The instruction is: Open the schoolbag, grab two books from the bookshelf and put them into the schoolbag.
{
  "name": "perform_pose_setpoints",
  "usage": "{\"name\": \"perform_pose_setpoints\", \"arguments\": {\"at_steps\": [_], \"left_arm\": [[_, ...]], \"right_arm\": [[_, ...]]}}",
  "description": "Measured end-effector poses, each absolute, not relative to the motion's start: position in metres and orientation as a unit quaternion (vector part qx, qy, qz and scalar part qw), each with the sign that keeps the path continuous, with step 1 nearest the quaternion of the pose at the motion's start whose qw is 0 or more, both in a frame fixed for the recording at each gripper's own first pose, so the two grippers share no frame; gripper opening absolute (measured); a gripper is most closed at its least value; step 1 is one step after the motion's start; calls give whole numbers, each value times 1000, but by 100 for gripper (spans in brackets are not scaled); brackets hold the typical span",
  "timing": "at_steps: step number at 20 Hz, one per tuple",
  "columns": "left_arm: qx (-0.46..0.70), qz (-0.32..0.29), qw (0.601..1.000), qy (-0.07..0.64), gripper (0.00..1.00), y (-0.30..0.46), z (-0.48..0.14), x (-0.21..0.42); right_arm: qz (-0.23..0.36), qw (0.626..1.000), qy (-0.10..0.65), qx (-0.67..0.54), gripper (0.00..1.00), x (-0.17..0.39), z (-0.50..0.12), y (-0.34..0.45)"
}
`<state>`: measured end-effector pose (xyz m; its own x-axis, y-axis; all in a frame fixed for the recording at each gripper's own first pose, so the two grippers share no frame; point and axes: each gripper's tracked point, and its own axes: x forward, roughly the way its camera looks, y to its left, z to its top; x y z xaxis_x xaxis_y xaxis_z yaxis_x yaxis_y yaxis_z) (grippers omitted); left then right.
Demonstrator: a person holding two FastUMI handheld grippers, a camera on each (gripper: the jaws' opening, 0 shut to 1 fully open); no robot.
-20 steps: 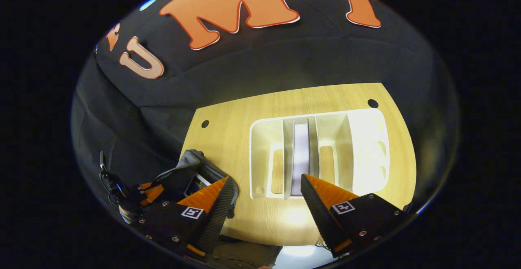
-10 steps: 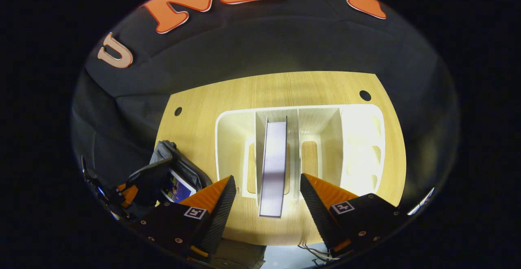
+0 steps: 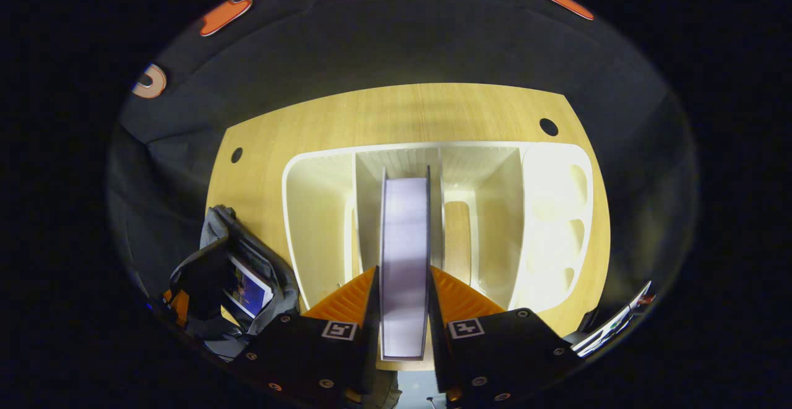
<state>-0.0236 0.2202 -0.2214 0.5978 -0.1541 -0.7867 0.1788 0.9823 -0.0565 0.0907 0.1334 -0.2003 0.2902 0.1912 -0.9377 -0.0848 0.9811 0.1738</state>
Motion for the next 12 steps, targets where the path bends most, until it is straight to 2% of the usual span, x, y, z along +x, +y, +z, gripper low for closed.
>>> {"name": "perform_pose_setpoints", "arguments": {"at_steps": [4,12], "left_arm": [[15,-95,894,438,6,217,-221,-27],[17,-112,893,436,6,212,-224,-35]], "right_arm": [[79,801,591,45,35,85,-200,129],[86,815,568,74,34,59,-161,121]]}}
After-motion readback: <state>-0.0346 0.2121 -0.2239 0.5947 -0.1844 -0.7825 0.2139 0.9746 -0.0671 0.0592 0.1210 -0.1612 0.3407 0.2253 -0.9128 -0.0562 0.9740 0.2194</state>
